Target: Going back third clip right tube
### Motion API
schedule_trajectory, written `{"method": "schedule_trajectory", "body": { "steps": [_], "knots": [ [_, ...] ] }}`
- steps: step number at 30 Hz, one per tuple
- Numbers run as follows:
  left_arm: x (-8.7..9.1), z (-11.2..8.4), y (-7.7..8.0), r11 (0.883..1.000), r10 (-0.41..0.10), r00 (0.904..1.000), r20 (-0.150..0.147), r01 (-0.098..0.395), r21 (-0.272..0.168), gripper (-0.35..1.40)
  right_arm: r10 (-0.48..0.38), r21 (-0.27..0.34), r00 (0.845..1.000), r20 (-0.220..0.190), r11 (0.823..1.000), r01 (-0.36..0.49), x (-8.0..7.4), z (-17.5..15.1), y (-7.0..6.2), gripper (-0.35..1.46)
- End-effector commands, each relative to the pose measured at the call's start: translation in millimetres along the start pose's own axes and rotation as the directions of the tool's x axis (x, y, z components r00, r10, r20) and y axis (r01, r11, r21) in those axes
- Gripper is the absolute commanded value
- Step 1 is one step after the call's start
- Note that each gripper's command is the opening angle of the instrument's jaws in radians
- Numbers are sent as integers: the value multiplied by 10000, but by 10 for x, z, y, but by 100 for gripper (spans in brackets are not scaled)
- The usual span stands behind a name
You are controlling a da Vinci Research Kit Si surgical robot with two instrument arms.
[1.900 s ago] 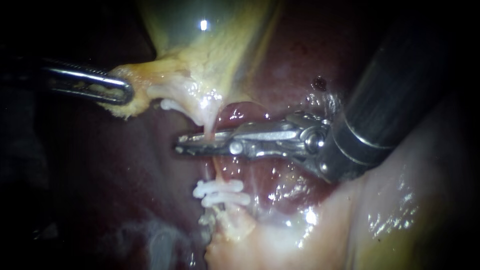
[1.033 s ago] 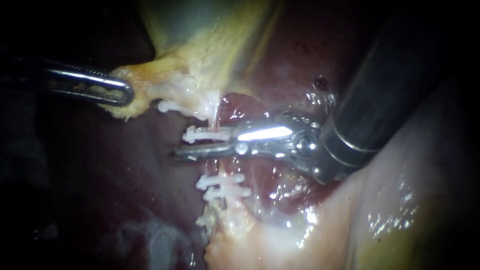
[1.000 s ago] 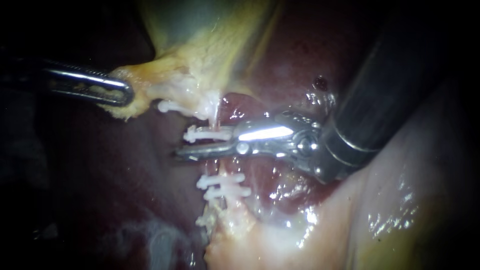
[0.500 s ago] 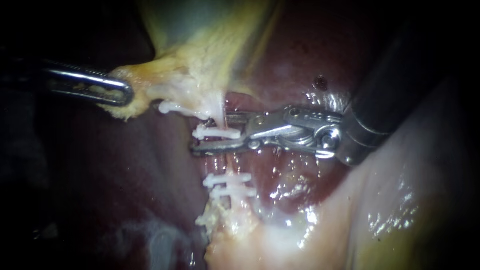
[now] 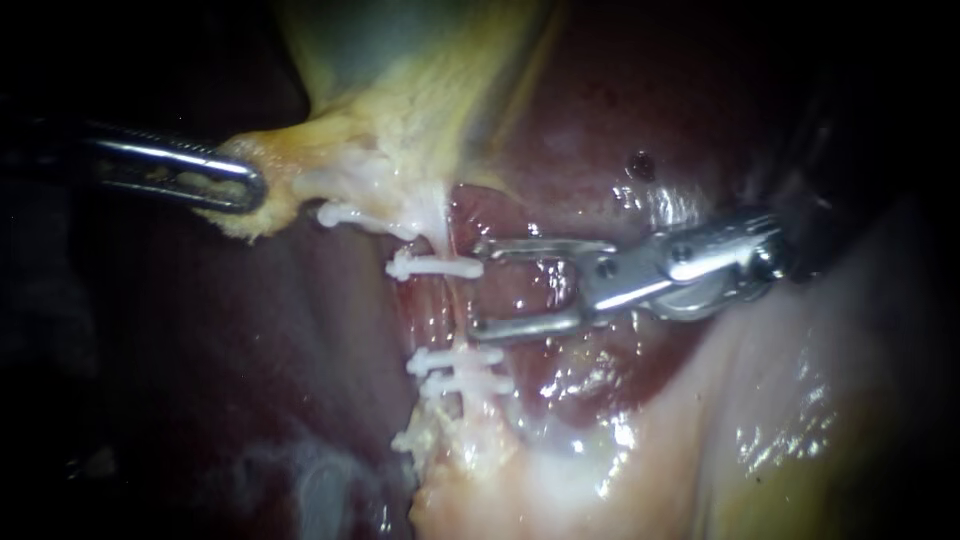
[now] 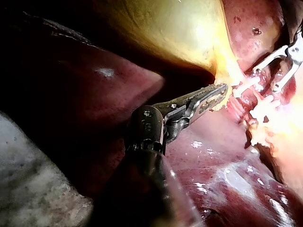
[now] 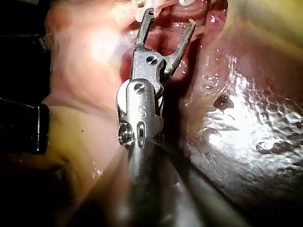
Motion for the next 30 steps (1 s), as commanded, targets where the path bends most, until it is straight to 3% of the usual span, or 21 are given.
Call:
{"method": "schedule_trajectory", "body": {
  "steps": [1,8,17,30],
  "knots": [
    [0,0,0,10000,3,10000,2,-3,0,-35,-25,43,10000,9,10000,25,1,-5,-1,50],
    [0,0,0,10000,3,10000,2,-3,0,-35,-170,51,9999,28,9998,170,7,-37,-5,50],
    [-3,6,-3,10000,23,10000,-10,-23,36,-35,-177,98,9998,20,9998,177,6,-46,-7,50],
    [-24,59,-26,9996,187,9998,-46,-186,210,-35,-124,100,9999,17,9999,124,7,-45,-9,50]
  ]
}}
